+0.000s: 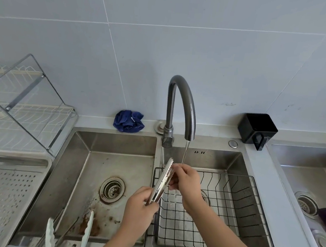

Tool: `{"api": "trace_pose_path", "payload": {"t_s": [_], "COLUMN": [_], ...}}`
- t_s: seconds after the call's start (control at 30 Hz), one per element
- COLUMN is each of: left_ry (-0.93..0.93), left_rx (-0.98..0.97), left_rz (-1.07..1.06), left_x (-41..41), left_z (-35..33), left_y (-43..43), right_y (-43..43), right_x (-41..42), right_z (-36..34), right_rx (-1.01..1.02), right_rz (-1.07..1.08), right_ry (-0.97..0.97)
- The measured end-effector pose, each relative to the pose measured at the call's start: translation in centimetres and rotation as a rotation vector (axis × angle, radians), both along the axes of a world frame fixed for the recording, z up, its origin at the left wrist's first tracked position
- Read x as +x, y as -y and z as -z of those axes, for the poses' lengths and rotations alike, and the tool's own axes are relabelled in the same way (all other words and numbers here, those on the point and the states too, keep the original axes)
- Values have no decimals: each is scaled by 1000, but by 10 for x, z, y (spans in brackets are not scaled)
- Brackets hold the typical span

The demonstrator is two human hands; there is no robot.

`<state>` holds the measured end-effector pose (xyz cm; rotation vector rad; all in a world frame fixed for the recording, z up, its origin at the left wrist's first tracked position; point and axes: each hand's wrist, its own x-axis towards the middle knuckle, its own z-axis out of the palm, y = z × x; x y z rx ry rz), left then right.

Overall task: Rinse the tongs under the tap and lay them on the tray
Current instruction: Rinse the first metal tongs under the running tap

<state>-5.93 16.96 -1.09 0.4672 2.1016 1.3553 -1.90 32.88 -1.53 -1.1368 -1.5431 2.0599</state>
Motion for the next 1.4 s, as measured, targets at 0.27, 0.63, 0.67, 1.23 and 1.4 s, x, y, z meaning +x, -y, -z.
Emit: {"api": "trace_pose_path", "payload": {"t_s": [0.27,0.63,0.67,1.23,1.4], "left_ry": [-7,-6,-10,-151,-256], "left_rx": [-11,16,32,0,-24], "left_rz": [20,-32,-40,-161,-127], "left_x": [3,5,5,2,3], "left_z": [1,6,6,6,3], "left_y": [-3,-5,-6,-6,-8], "right_y": [-10,-15,-15,-17,-13], "right_x": [9,6,5,4,1], "right_z": [0,2,2,-4,-3], "right_rx": [-14,15,6,-62,-66], "right_rz": [-44,-24,5,-44,-18], "right_ry": [-12,51,53,26,26]}}
